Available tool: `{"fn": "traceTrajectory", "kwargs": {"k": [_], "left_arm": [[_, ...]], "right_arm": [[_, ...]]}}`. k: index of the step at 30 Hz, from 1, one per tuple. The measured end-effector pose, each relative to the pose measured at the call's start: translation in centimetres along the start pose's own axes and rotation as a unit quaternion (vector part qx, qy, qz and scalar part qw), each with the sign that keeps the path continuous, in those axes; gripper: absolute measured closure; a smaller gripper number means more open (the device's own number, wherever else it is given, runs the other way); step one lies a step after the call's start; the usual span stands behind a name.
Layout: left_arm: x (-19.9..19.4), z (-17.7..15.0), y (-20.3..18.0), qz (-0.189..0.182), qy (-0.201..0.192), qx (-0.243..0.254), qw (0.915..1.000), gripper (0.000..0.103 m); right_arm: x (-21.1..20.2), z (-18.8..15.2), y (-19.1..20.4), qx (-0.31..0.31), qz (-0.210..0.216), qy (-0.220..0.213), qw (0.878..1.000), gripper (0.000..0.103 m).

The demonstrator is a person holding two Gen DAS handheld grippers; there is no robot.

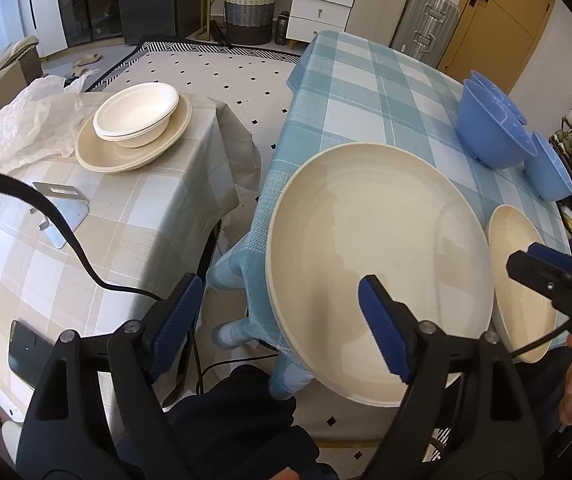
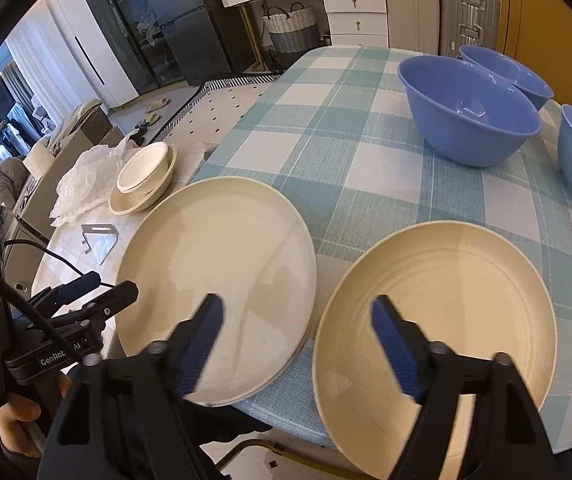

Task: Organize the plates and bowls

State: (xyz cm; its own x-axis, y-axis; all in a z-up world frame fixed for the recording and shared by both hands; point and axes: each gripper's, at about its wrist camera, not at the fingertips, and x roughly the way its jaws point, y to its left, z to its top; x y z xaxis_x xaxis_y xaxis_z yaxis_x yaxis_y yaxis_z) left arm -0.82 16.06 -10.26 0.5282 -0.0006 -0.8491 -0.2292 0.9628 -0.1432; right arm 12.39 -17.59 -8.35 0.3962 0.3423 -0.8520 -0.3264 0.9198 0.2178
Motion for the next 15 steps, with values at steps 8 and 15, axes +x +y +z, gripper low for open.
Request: {"fn": "traceTrajectory", "kwargs": {"k": [8, 15], "left_arm": [[0.4, 0.0, -0.2, 0.004, 0.003, -0.003, 1.0, 0.024], [1.0, 0.1, 0.3, 0.007, 0.008, -0.013, 0.9999, 0.024]], "right_arm": [[0.2, 1.2, 0.1, -0.022, -0.006, -0.001, 1.0, 0.019], [1.4, 2.9, -0.1, -0.052, -0.014, 0.02, 0.998, 0.019]]}}
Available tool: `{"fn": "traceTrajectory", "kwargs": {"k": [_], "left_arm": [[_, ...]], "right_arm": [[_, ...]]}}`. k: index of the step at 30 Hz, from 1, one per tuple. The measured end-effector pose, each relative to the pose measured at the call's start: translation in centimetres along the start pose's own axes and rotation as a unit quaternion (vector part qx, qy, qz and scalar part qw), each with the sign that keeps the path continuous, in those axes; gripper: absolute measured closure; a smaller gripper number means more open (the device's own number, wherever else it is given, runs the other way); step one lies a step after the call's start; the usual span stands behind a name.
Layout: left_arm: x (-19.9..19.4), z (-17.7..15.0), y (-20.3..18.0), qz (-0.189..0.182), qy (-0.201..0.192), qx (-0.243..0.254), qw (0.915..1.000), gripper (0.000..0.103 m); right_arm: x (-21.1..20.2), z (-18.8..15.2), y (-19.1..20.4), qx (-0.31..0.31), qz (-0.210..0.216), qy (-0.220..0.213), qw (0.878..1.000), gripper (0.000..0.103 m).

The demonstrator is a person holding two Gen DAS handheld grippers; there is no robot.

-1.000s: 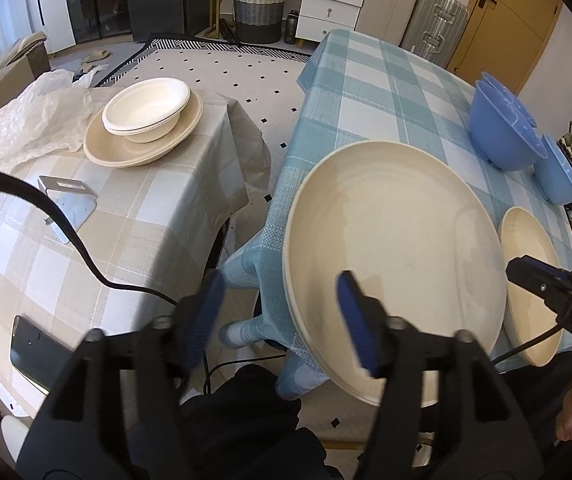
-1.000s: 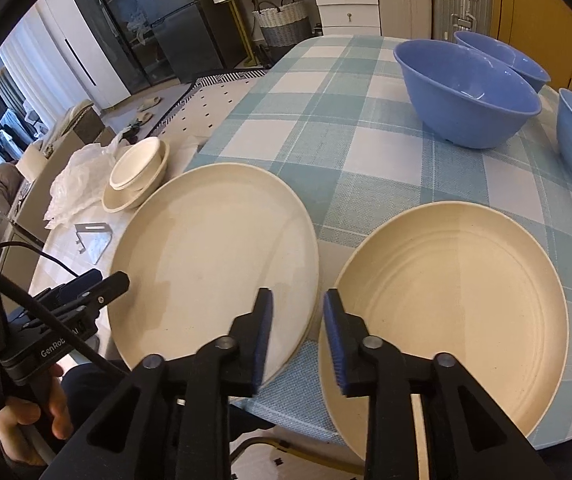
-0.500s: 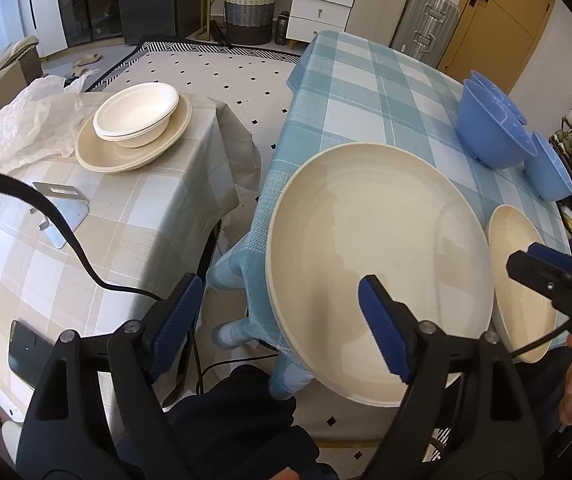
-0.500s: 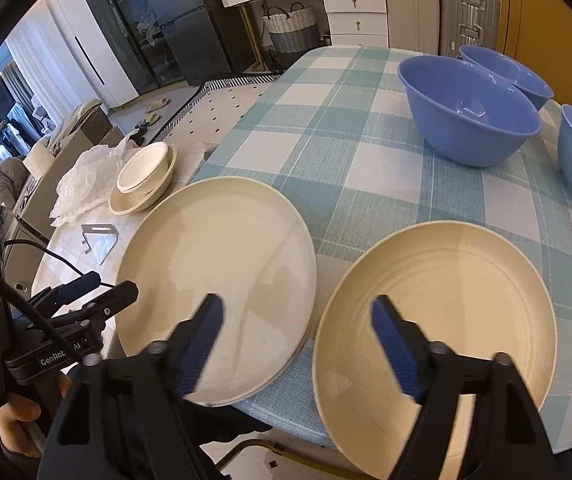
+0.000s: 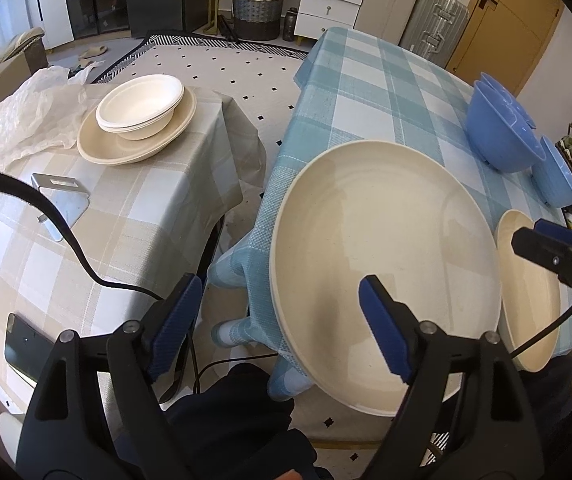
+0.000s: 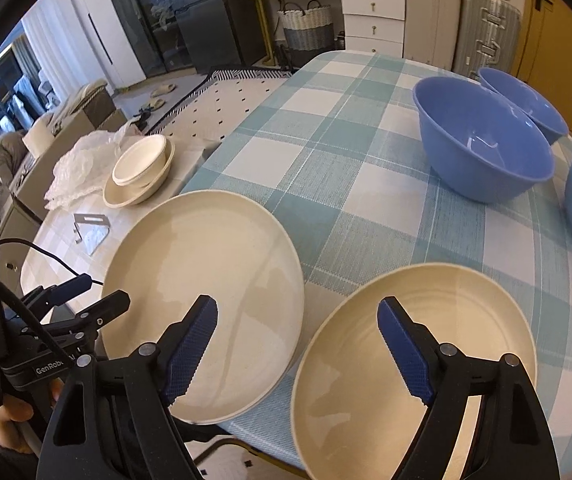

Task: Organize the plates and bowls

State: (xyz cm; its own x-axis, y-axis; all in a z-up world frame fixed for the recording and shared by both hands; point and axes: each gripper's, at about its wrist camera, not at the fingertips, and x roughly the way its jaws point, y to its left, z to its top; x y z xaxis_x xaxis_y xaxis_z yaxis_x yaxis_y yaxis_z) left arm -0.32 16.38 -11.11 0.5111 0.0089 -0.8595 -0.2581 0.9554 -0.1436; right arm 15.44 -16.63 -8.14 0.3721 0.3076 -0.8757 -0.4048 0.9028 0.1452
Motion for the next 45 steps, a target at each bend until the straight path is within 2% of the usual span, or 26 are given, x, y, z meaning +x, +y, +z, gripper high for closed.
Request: {"fn": "traceTrajectory", "kwargs": {"k": [9, 21, 27, 42, 45], "left_arm": [[1.4, 0.5, 0.2, 0.0, 0.008, 0.001, 1.0, 0.024], [3.0, 0.8, 0.5, 0.0, 0.021, -0.008, 0.9998, 0.024], [3.3, 0.6, 0.9, -0.007, 0.027, -0.016, 0.9995, 0.028], [2.6, 0.8, -0.5, -0.018, 0.038, 0.004, 0.9991, 0.073], [2.5, 0.7, -0.9, -0.009, 0.036, 0.008, 0.9993, 0.073]], "right_arm": [[2.5, 1.3, 0.0, -0.019, 0.018, 0.033, 0.999, 0.019], [4.8, 2.9, 1.4, -0.063, 0.016, 0.057, 0.996, 0.019], [6.4, 3.2, 1.6, -0.079, 0.03, 0.084, 0.993, 0.032], [7.9, 2.6, 1.8, -0.088, 0.044, 0.114, 0.989, 0.07], [7.9, 2.5, 1.6, -0.08, 0.048, 0.111, 0.99, 0.071]]}}
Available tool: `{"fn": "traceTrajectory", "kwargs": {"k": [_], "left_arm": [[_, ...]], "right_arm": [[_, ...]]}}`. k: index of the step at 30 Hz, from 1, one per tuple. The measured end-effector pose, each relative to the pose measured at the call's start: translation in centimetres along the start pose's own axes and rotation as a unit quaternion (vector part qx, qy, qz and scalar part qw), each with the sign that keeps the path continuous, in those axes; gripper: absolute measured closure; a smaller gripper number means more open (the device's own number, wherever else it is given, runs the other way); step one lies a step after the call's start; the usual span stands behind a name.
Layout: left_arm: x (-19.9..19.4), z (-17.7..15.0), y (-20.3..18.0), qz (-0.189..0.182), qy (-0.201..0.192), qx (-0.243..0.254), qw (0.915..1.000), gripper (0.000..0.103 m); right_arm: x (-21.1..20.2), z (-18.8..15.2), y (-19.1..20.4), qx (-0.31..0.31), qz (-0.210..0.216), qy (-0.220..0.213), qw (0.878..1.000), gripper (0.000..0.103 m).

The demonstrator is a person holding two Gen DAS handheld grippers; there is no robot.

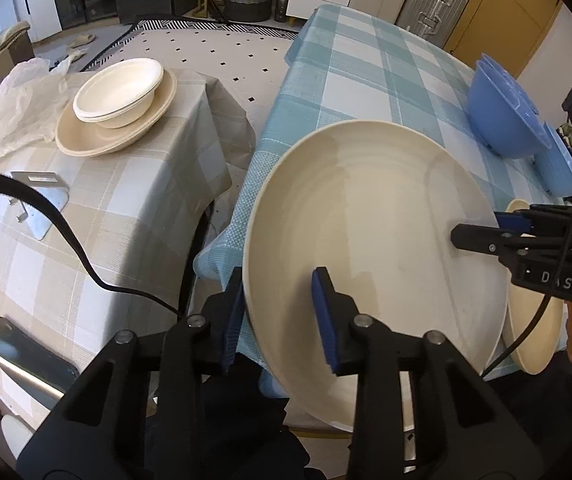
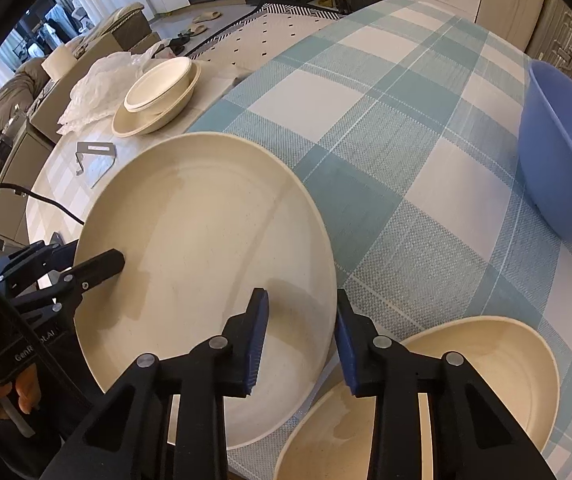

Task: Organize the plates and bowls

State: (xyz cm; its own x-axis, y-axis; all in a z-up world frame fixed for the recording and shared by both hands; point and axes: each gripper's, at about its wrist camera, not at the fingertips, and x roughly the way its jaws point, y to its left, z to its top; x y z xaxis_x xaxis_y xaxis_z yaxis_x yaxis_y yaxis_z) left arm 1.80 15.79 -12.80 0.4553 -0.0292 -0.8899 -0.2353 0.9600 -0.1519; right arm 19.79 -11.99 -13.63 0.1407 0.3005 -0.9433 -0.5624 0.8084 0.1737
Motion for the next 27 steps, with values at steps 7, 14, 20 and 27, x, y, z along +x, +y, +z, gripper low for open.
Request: {"fn": "traceTrajectory", "kwargs": {"k": [7, 14, 20, 27], "left_arm": [[-0.03, 0.03, 0.47, -0.006, -0.001, -0.014, 0.9999, 0.078], [-0.04, 0.0, 0.16, 0.005, -0.005, -0.008, 0.9999, 0.078], [-0.1, 0.04, 0.48, -0.001, -0.007, -0.011, 0.9999, 0.081], [-0.33, 0.0, 0.82, -0.004, -0.01, -0.013, 0.9999, 0.081]], "right_arm": [[0.04, -0.21, -0.14, 0.01, 0.002, -0.009, 1.0, 0.072], [-0.21, -0.47, -0.46, 0.023, 0.003, -0.021, 0.999, 0.076], [-0.36, -0.63, -0.81, 0.031, 0.008, -0.024, 0.999, 0.08], [-0.79, -0.46, -0.52, 0.029, 0.002, -0.026, 0.999, 0.08]]}}
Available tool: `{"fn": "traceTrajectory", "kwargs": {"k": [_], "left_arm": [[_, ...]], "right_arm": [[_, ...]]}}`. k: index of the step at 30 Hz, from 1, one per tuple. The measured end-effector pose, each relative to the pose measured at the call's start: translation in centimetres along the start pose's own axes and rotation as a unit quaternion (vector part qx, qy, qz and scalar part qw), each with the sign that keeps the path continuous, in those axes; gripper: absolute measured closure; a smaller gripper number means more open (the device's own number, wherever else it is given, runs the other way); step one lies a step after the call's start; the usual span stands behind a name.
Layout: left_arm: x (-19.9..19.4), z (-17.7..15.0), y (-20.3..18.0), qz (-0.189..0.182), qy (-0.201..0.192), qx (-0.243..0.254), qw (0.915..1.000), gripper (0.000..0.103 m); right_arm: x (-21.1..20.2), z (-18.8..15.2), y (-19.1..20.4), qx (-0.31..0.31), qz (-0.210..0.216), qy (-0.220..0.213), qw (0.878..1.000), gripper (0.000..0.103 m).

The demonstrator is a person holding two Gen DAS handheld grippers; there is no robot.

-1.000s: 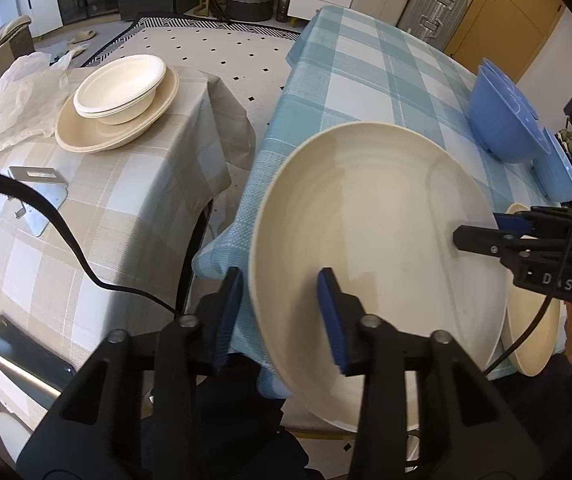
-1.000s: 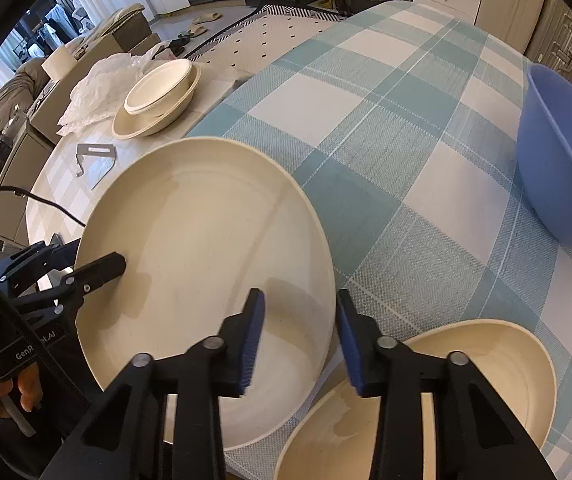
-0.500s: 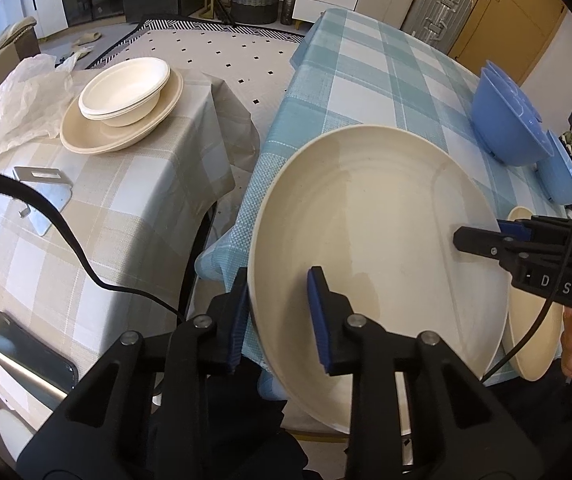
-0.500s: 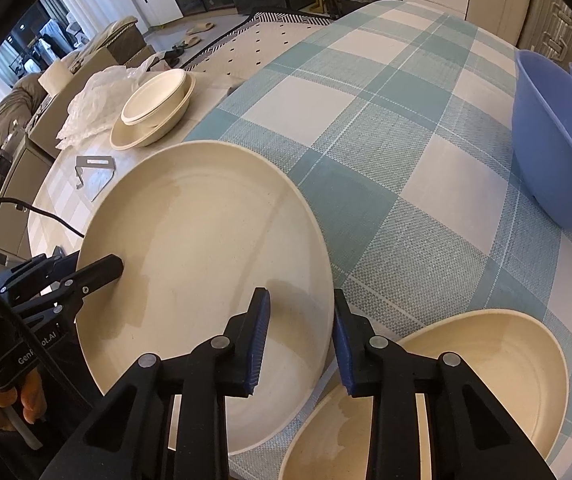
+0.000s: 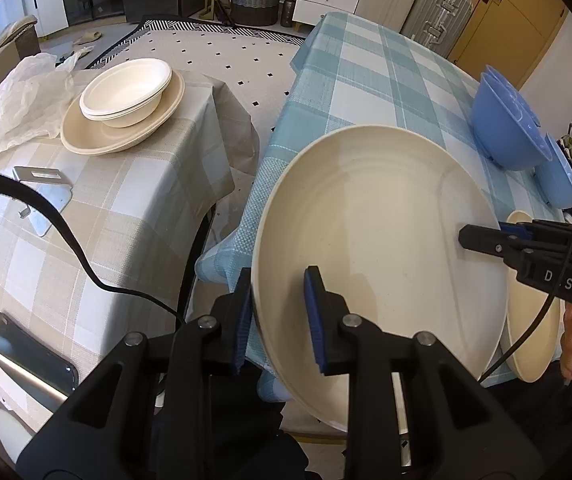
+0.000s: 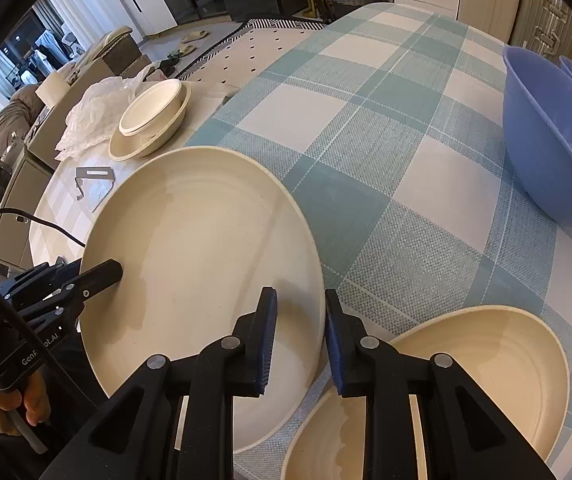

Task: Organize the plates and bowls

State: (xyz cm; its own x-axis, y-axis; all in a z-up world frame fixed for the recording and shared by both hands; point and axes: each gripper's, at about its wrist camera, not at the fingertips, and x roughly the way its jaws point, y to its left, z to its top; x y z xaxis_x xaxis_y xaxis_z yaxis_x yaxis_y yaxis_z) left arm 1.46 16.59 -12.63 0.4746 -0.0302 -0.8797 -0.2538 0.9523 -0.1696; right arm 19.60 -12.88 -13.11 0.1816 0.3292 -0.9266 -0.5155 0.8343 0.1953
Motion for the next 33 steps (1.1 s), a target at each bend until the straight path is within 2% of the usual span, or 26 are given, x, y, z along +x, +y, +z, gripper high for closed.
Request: {"fn": "traceTrajectory", "kwargs": {"k": [20, 24, 26, 33], "left_arm": [[-1.5, 1.3, -1.1, 0.006, -0.016, 0.008, 0.9998, 0.082], [-1.2, 1.0, -0.9, 0.003, -0.009, 0.009, 0.9999, 0.089], [-1.0, 1.1, -0.6, -0.003, -0.004, 0.003, 1.0, 0.09], [0.2, 1.2, 0.6, -0.025, 0.006, -0.01, 0.9996, 0.093]], "right_arm": [[-2.2, -0.2, -0.3, 0.018, -0.012, -0.028, 0.999, 0.081], [-1.6, -0.4, -1.2, 0.03, -0.009, -0.017, 0.999, 0.087], [-1.4, -0.5, -1.8, 0.04, 0.005, -0.013, 0.999, 0.089], [-0.3, -0.4, -1.9, 0.038, 0.007, 0.0, 0.999, 0.089]]}}
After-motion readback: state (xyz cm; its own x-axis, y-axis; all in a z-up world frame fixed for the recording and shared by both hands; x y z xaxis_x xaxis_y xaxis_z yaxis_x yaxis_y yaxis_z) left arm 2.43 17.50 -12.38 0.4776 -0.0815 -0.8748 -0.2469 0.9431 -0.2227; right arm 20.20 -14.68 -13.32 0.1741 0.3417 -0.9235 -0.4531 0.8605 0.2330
